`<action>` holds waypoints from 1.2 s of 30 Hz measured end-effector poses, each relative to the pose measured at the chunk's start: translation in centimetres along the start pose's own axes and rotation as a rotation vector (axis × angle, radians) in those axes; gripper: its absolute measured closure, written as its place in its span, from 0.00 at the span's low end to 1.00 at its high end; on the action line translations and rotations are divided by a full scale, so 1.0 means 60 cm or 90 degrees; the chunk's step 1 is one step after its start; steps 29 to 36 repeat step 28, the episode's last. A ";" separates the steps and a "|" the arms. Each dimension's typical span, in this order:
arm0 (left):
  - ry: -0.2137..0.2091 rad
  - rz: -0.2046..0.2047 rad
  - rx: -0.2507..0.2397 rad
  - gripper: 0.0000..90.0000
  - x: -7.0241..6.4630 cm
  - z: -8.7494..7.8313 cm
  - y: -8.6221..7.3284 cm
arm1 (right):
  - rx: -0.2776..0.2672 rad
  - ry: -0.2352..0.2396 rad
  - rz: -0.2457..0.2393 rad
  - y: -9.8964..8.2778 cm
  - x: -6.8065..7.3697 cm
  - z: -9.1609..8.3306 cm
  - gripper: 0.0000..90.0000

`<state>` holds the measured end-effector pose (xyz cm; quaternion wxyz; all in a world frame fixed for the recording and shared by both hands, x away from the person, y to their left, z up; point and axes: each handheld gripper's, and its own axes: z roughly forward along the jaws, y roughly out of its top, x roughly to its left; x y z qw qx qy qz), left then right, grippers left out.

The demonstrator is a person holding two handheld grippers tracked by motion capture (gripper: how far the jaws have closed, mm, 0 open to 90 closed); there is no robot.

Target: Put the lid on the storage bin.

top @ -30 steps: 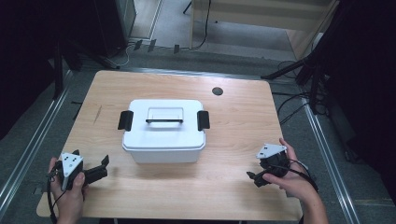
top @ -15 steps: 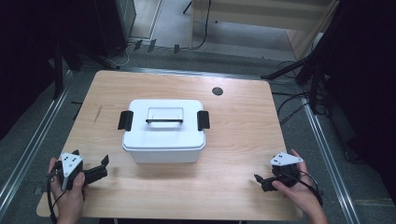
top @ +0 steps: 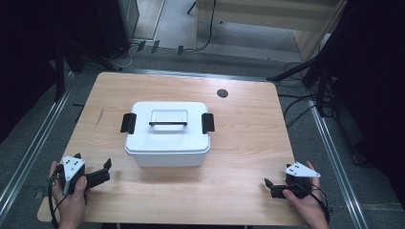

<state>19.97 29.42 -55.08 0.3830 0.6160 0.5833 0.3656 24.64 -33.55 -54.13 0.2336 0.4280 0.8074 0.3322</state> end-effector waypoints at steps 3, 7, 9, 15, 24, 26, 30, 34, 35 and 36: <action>0.001 0.001 0.002 0.00 0.000 0.000 0.000 | -0.034 -0.022 0.026 -0.005 -0.002 -0.007 0.00; -0.001 0.003 0.006 0.00 -0.001 0.001 0.001 | -0.071 -0.055 0.062 -0.014 -0.002 -0.012 0.00; -0.002 0.003 0.007 0.00 -0.001 0.001 0.001 | -0.084 -0.073 0.076 -0.019 -0.003 -0.014 0.00; -0.001 0.006 0.010 0.00 -0.001 0.002 0.001 | -0.108 -0.097 0.101 -0.026 -0.002 -0.015 0.00; -0.001 0.006 0.013 0.00 -0.002 0.003 0.001 | -0.125 -0.117 0.135 -0.026 -0.009 -0.016 0.00; -0.002 0.005 0.015 0.00 -0.002 0.003 0.002 | -0.122 -0.115 0.133 -0.026 -0.009 -0.015 0.00; -0.002 0.005 0.018 0.00 -0.001 0.004 0.002 | -0.124 -0.114 0.135 -0.026 -0.009 -0.015 0.00; -0.002 0.005 0.018 0.00 -0.001 0.004 0.002 | -0.124 -0.114 0.135 -0.026 -0.009 -0.015 0.00; -0.002 0.005 0.018 0.00 -0.001 0.004 0.002 | -0.124 -0.114 0.135 -0.026 -0.009 -0.015 0.00; -0.002 0.005 0.018 0.00 -0.001 0.004 0.002 | -0.124 -0.114 0.135 -0.026 -0.009 -0.015 0.00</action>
